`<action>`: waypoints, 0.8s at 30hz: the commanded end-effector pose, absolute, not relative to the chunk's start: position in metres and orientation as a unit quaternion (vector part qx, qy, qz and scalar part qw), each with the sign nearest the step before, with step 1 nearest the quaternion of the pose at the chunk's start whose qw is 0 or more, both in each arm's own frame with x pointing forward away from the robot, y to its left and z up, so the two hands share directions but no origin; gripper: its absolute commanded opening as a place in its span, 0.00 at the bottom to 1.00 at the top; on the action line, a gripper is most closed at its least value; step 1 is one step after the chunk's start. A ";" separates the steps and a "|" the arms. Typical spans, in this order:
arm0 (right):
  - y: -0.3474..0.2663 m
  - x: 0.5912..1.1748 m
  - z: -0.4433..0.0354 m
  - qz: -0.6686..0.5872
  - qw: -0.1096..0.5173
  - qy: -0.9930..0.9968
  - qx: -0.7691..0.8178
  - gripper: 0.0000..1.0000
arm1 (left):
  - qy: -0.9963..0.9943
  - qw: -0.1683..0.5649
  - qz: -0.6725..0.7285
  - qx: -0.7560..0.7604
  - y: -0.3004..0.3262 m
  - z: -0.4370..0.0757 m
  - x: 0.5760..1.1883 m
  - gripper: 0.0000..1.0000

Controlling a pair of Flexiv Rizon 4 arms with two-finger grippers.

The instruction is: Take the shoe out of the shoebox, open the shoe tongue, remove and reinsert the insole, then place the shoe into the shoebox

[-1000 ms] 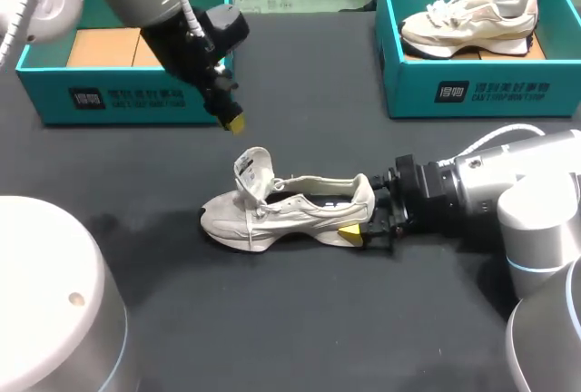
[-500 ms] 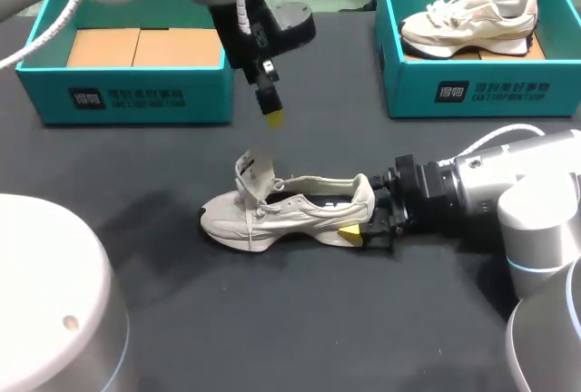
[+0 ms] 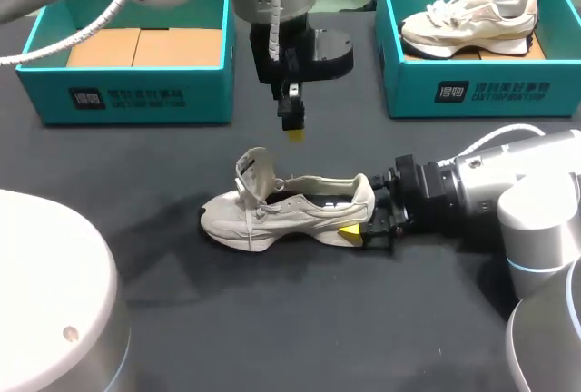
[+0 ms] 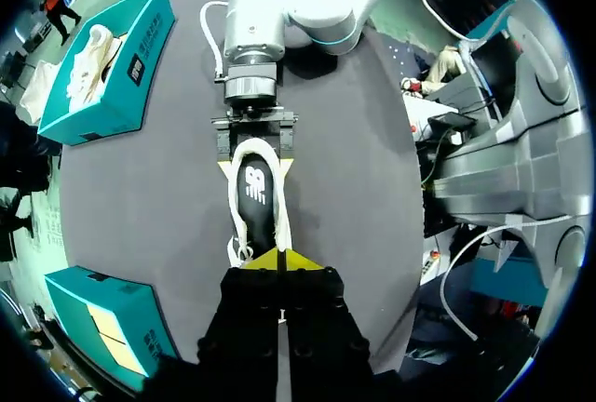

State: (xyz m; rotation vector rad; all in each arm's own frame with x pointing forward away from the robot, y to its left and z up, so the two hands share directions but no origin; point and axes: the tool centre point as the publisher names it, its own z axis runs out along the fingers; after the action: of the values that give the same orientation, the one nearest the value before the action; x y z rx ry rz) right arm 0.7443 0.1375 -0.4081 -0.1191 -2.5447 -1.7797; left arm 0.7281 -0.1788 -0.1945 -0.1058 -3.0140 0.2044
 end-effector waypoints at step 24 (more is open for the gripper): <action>0.139 0.744 -0.410 -0.571 0.017 -0.820 -0.039 0.00 | -0.996 0.038 0.040 -0.075 -0.208 -0.265 0.722 0.00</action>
State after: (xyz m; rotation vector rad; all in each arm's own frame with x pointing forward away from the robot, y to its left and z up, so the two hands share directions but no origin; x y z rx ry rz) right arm 0.7443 0.1374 -0.4081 -0.1191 -2.5448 -1.7798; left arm 0.7191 -0.1961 -0.2624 -0.2267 -3.0517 0.1675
